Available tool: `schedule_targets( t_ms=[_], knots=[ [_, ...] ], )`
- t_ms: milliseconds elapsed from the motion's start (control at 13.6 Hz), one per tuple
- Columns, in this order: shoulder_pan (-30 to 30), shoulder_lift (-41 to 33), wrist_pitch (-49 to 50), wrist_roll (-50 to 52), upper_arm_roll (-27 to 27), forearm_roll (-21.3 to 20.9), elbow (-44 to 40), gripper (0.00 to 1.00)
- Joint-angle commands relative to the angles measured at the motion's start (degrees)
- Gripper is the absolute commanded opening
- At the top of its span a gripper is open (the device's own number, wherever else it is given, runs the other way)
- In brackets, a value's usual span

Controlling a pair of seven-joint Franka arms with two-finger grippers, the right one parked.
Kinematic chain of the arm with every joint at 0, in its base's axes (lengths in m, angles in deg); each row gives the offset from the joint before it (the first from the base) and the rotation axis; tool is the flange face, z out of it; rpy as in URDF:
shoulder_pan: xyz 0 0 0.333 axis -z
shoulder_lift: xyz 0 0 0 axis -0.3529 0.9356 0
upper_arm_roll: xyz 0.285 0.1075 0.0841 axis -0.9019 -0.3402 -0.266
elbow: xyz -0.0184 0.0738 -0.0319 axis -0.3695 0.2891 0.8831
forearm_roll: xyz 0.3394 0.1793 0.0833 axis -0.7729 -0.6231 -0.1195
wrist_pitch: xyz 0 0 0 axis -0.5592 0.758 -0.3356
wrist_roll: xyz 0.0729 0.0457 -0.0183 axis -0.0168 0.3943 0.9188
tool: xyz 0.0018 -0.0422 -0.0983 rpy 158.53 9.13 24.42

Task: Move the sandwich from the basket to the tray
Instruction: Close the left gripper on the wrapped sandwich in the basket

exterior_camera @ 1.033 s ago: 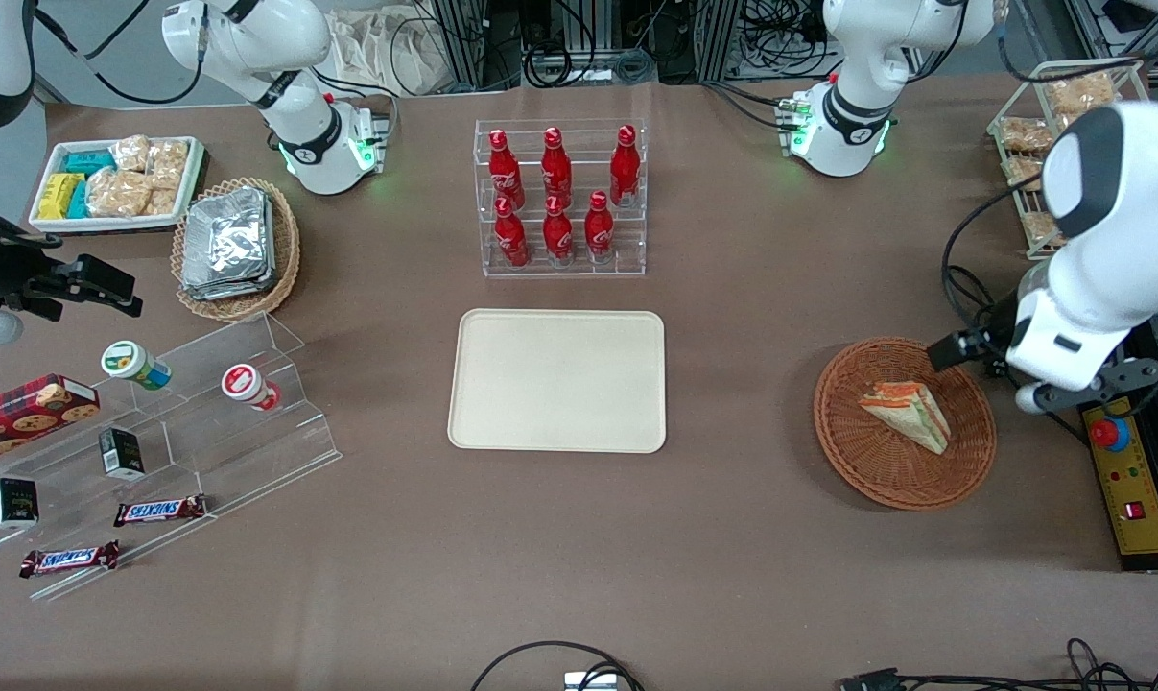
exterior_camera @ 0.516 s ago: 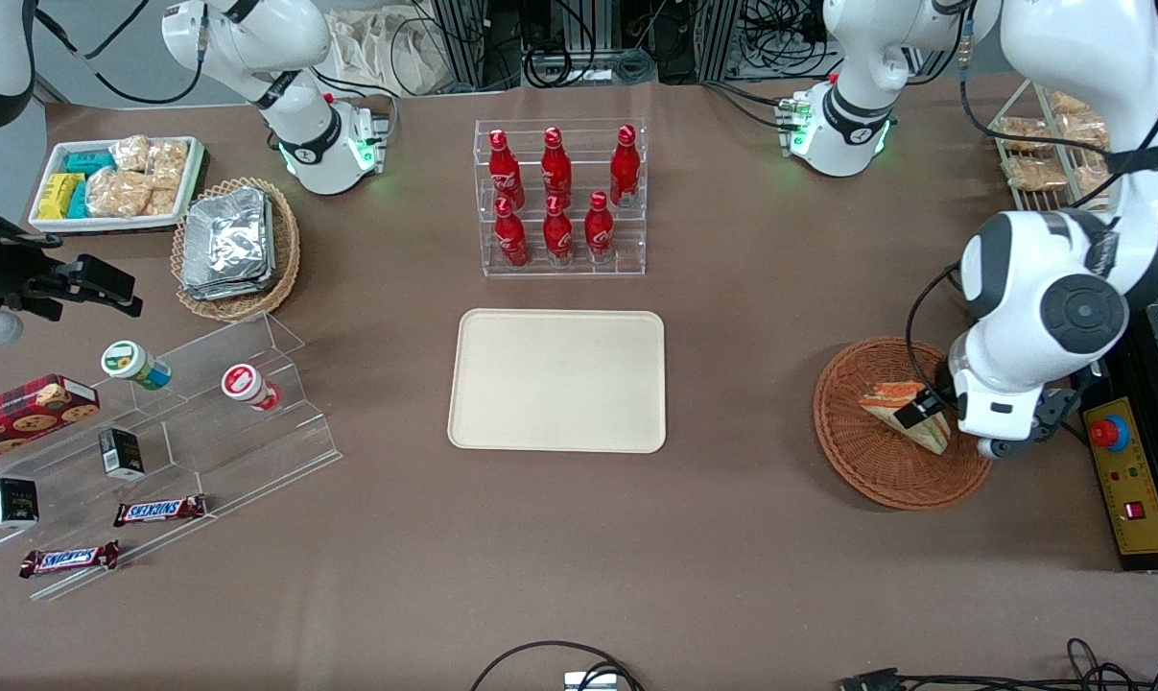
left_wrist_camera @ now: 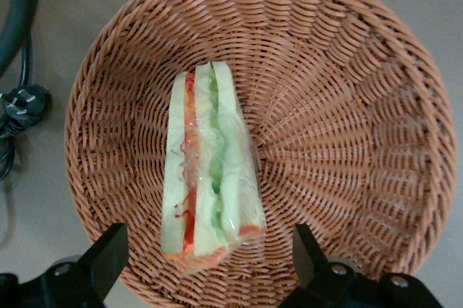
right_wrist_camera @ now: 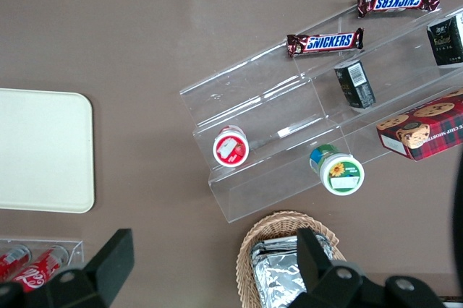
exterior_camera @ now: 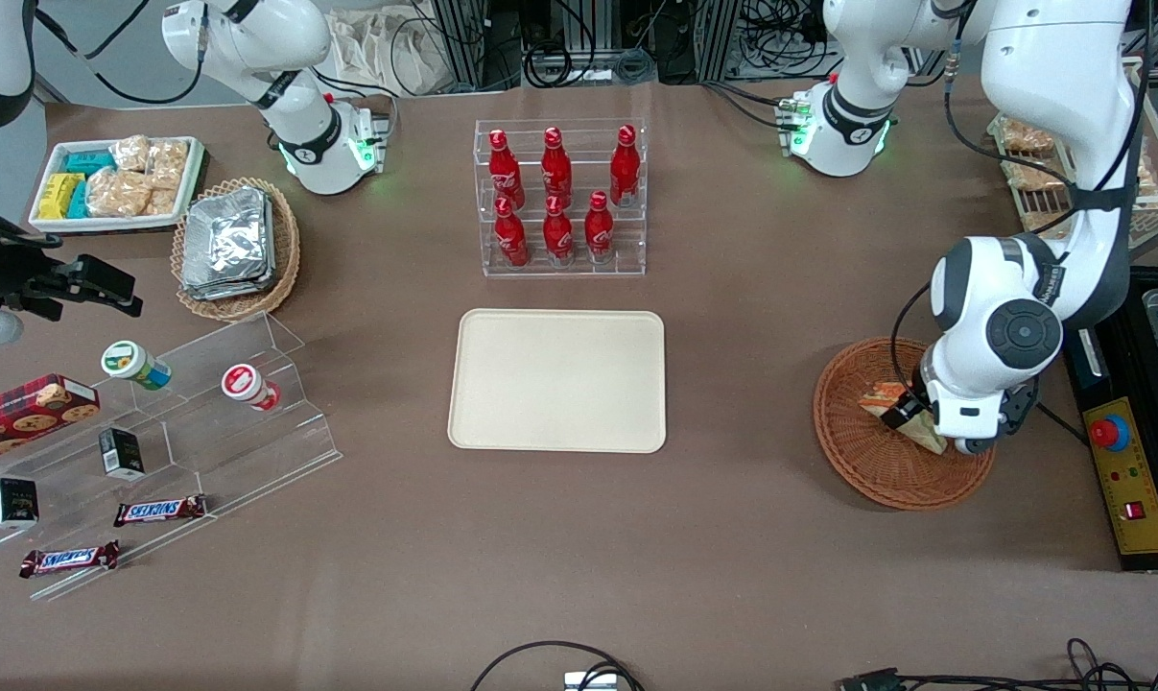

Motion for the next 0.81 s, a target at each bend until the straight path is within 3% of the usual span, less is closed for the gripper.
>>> schedule_targets(
  t_ms=[0,369,590,738],
  knots=[
    [-0.68,0.61,-2.74,1.27,0.27,-1.2,0.67,1.0],
    [-0.94,3.07,-5.82,1.27,0.27,-1.2,0.85,0.97],
    [-1.56,3.77,-6.53,1.18,0.27,-1.2,0.85,0.65],
    [-1.65,3.69,-6.26,1.1,0.27,-1.2,0.85,0.28]
  ],
)
